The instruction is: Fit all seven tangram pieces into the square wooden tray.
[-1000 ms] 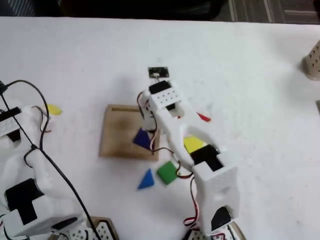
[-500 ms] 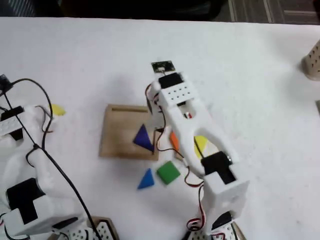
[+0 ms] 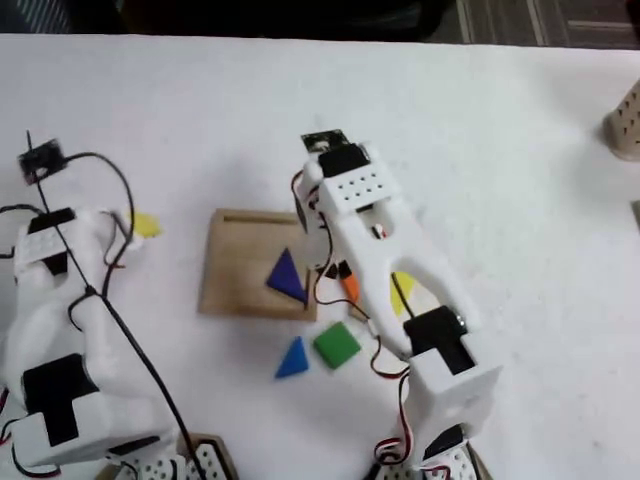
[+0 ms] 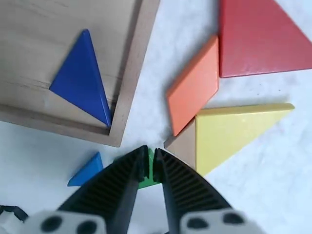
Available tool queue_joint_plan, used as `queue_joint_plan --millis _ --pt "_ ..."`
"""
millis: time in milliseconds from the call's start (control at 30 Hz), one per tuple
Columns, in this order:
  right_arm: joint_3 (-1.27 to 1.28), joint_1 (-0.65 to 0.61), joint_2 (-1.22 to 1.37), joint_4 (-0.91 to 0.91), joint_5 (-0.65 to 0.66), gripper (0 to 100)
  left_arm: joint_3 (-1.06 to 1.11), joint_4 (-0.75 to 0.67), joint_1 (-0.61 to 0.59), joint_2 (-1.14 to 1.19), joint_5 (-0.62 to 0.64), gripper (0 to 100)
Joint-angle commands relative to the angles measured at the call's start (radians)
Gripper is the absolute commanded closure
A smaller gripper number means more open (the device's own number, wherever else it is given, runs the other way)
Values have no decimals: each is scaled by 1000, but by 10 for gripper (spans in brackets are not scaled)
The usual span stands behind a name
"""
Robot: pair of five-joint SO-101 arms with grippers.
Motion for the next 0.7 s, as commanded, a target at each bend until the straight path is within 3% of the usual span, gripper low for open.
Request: queue_joint_plan --millis 0,267,533,667 --pt "21 -2 -74 -5 14 981 -6 -20 33 -5 -25 646" --pt "187 -113 -142 -140 14 981 -6 -20 33 -5 -25 646" --pt "520 -196 -314 -590 8 981 -6 -20 28 -5 -23 647" --pt "565 -177 -325 -659 9 981 -6 -20 30 -5 -25 701"
